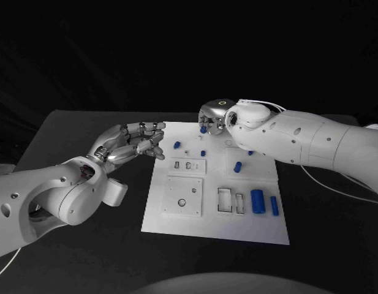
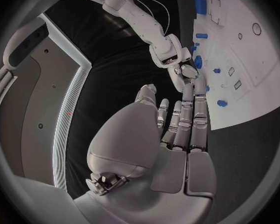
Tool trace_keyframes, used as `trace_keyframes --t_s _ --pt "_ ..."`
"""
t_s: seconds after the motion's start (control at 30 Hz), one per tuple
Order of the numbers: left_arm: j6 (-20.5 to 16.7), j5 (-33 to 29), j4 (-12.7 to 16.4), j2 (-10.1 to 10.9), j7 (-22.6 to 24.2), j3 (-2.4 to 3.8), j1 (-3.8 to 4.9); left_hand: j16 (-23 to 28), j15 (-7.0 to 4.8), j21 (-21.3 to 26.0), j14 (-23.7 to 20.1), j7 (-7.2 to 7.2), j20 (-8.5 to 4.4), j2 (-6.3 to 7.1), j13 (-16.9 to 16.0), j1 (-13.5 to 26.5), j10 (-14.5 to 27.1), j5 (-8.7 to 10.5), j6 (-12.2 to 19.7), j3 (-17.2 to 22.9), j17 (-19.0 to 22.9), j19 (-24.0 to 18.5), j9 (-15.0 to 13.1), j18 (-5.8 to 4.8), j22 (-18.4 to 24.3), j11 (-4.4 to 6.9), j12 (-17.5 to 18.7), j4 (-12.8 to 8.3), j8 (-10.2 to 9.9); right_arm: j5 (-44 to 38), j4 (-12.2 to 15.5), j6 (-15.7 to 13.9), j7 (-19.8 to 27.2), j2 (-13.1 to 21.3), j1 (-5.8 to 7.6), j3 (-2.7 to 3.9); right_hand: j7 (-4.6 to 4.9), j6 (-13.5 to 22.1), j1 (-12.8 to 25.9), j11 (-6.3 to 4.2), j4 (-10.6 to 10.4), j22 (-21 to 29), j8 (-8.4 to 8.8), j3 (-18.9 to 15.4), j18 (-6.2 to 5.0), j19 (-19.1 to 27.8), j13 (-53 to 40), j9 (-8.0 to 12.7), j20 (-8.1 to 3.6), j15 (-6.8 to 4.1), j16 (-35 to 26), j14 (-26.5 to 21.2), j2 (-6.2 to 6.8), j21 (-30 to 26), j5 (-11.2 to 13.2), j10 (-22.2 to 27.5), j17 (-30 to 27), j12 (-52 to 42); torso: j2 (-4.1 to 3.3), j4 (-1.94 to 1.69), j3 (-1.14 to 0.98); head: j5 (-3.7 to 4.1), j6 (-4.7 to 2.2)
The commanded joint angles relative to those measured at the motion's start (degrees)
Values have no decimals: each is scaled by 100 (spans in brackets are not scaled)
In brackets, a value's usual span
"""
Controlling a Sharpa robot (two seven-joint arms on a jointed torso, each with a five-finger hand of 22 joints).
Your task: Assemble the parts on the task board
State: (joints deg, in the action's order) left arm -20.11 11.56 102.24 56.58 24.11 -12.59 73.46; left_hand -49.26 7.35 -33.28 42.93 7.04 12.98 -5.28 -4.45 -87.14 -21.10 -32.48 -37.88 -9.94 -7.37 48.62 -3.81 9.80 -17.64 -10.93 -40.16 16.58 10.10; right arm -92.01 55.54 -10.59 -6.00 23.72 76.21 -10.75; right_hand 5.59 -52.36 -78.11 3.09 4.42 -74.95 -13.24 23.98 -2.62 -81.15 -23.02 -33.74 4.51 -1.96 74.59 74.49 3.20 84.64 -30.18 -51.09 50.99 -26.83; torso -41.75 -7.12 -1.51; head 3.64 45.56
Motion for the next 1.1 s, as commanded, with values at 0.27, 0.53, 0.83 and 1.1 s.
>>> trace_keyframes --t_s 0.27,0.53,0.83,1.1 --pt "118 24 -1 -19 -16 1 5 -18 -5 26 -29 15 -6 -29 9 -27 18 -23 -13 -19 5 -50 -4 27 9 -35 -22 4 21 -20 19 265 -36 14 -25 -12 -42 -8 31 42 -17 -697 60 -16 -13 60 -3 10 28 37 -35 -59 62 -35 137 31 -31 69 5 -3 0 0 15" --pt "122 24 -11 -26 -23 0 4 -18 -5 26 -29 15 -6 -29 9 -27 18 -23 -13 -19 5 -50 -4 27 9 -35 -22 4 21 20 61 191 22 38 -33 -12 -271 752 112 183 -32 -608 656 78 -46 194 63 286 124 158 -144 -207 155 -139 545 562 -231 443 -1 2 0 0 8" --pt "127 24 -38 -31 -25 -1 3 -16 -2 29 -38 20 -3 -37 14 -27 24 -23 -16 -17 12 -57 -3 27 10 -38 -26 4 27 35 156 -74 81 129 -33 -12 -587 1723 96 313 -78 -327 970 -172 -149 592 17 854 269 284 -413 -648 241 -462 1316 1397 -758 753 5 3 1 -5 -9" --pt "127 24 -67 -26 -21 -3 3 -16 -1 29 -40 20 -2 -38 15 -28 26 -23 -11 -17 13 -59 -3 27 11 -39 -27 3 27 75 437 -514 207 355 22 -11 -627 1878 83 338 -154 -257 958 -419 -179 707 -101 1096 310 319 -489 -800 225 -584 1566 1607 -933 689 -3 5 1 -24 -38"
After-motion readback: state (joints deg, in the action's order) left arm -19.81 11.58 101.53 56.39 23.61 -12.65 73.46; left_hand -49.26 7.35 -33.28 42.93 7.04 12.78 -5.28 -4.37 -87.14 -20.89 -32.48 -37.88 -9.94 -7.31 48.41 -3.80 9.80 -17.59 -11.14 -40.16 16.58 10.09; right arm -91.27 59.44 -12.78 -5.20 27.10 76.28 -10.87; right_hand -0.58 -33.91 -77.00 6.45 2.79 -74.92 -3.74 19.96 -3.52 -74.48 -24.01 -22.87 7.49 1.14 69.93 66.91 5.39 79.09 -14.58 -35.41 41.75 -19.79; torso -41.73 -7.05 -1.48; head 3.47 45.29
